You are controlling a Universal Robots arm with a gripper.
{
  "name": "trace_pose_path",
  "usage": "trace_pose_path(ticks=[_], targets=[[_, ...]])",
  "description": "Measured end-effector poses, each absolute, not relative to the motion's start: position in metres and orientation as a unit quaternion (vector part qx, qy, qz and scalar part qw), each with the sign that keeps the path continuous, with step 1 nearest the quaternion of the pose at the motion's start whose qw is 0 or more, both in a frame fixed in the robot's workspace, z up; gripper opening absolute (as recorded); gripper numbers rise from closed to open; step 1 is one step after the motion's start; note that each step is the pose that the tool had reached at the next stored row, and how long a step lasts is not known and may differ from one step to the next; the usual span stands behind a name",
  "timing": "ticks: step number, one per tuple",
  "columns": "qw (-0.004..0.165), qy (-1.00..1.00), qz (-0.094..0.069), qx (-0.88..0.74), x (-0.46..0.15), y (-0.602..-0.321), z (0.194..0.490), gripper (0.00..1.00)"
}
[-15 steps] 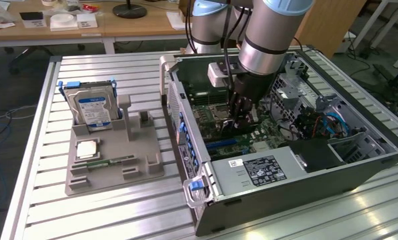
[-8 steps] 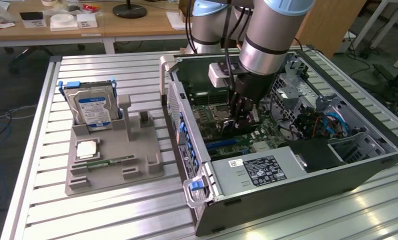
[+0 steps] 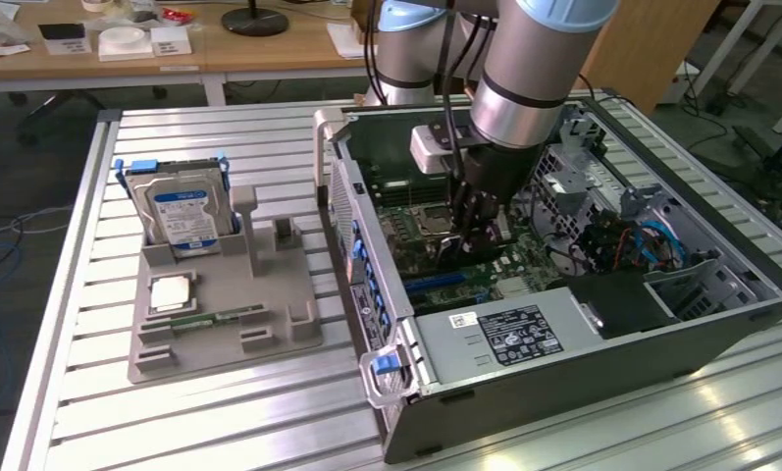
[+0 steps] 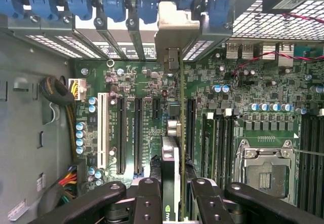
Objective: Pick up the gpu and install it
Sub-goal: 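Insert the gpu into the slot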
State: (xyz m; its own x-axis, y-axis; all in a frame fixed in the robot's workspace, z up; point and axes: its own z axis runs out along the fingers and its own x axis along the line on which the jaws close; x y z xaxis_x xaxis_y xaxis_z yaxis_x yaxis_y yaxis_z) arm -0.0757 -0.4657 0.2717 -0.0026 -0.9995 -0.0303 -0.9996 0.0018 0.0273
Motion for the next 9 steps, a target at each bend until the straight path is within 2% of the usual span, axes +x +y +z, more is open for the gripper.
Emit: trace_pose_path(ticks=[9], targets=[[0.004,0.705,0.018,-0.709,-0.0759,-0.4653,0.2705,0.27]])
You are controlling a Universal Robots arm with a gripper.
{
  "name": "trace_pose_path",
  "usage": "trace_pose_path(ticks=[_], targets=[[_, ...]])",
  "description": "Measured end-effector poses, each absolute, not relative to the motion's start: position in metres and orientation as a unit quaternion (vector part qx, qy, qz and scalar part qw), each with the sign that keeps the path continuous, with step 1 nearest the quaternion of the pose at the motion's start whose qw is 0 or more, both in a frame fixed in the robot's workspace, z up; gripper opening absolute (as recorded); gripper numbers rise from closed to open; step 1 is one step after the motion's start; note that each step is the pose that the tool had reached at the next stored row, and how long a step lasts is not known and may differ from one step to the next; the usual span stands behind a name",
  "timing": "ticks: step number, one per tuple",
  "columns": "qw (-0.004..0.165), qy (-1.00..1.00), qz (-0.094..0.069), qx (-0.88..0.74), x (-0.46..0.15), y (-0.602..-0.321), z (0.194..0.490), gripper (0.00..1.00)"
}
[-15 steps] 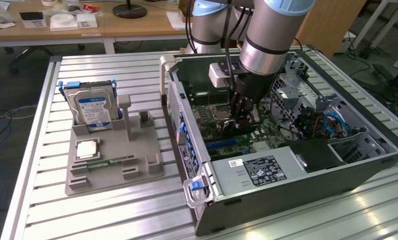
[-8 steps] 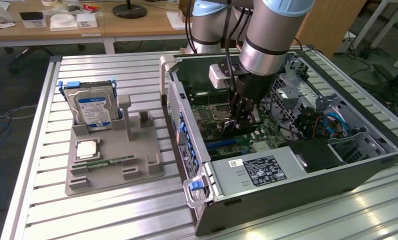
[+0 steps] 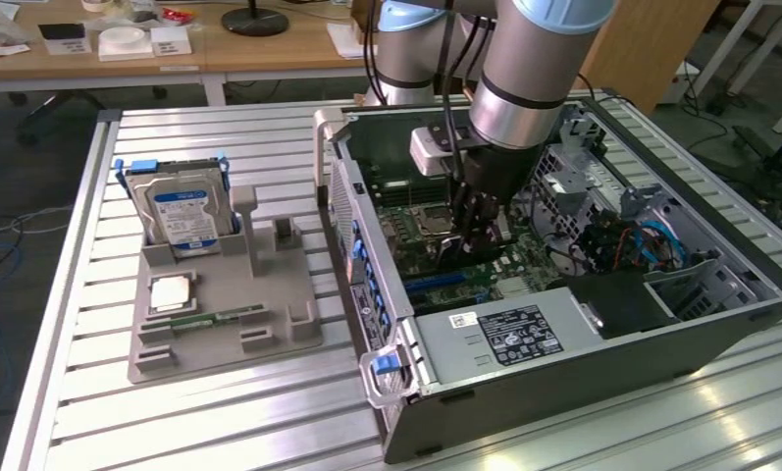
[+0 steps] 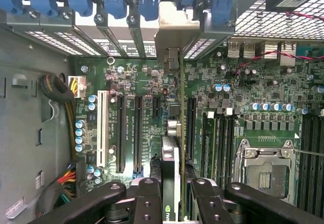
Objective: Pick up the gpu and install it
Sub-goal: 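Insert the gpu into the slot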
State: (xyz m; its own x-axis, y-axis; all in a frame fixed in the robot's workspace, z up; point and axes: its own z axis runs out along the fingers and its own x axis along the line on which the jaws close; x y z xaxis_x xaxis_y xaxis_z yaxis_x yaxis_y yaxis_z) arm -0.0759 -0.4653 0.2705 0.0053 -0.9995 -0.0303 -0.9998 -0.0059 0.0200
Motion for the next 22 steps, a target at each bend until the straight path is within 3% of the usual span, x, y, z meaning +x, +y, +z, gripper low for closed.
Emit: trace_pose_path(ticks=[22], targets=[[0.004,0.705,0.017,-0.709,-0.0767,-0.4645,0.2673,0.27]])
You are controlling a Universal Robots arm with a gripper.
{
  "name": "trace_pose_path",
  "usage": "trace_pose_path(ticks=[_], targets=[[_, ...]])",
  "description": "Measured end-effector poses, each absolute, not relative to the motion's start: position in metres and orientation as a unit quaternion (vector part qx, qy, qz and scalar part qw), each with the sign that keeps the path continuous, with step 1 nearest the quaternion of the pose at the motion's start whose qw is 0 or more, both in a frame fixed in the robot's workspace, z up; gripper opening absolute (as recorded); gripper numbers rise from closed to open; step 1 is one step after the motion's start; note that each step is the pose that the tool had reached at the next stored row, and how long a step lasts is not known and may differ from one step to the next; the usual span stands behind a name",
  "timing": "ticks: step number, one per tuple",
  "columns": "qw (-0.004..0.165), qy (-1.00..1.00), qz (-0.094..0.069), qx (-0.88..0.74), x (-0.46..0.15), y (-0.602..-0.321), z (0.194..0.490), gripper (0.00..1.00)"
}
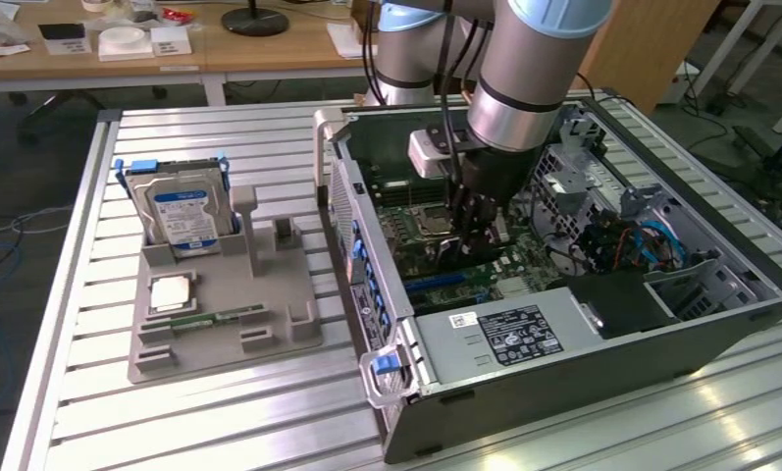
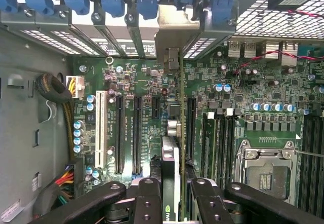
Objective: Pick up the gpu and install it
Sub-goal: 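Insert the gpu into the slot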
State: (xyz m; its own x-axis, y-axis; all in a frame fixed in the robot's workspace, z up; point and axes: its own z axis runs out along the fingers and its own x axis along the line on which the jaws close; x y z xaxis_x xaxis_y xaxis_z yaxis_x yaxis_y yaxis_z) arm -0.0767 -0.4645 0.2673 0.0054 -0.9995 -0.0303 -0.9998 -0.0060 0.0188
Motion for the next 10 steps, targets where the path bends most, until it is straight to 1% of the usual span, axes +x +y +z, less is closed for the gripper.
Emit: trace_pose_path(ticks=[10], targets=[[0.004,0.705,0.017,-0.709,-0.0772,-0.4634,0.2652,0.27]])
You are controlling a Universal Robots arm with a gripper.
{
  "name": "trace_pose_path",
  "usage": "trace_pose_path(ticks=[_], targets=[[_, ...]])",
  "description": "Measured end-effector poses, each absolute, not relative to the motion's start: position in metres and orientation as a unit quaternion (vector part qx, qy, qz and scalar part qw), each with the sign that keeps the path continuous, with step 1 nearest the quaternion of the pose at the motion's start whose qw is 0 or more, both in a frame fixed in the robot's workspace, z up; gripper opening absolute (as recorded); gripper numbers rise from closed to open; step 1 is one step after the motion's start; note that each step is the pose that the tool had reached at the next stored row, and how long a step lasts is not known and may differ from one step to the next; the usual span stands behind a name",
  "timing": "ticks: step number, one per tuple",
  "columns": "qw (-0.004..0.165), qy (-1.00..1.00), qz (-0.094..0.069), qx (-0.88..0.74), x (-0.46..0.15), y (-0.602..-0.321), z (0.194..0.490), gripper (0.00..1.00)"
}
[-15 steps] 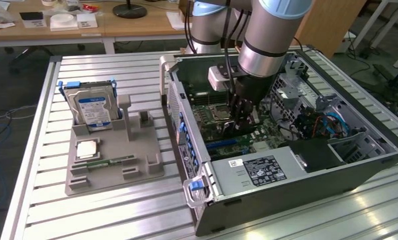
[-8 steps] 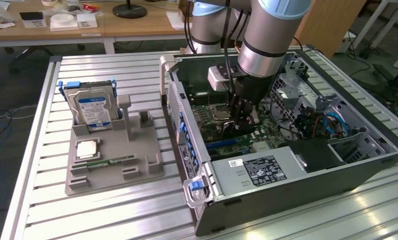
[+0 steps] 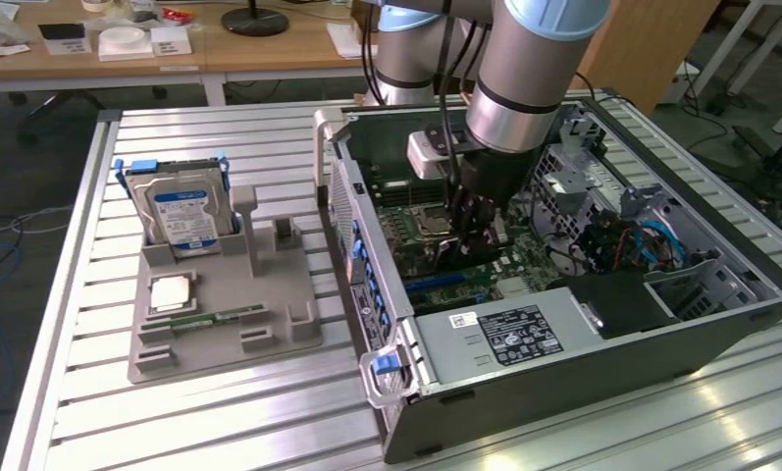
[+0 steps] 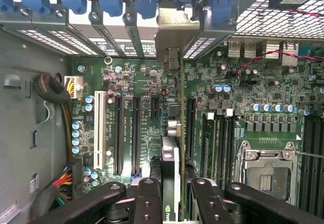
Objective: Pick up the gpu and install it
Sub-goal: 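Insert the gpu into the slot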
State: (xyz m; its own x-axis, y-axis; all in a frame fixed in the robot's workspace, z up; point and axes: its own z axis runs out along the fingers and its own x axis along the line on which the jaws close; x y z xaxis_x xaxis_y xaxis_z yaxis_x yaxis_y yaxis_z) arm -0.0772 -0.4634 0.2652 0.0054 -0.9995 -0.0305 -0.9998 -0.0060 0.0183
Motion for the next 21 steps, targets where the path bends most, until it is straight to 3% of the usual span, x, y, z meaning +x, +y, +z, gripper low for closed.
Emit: trace_pose_path(ticks=[21], targets=[[0.004,0.705,0.017,-0.709,-0.0793,-0.4622,0.2636,0.27]])
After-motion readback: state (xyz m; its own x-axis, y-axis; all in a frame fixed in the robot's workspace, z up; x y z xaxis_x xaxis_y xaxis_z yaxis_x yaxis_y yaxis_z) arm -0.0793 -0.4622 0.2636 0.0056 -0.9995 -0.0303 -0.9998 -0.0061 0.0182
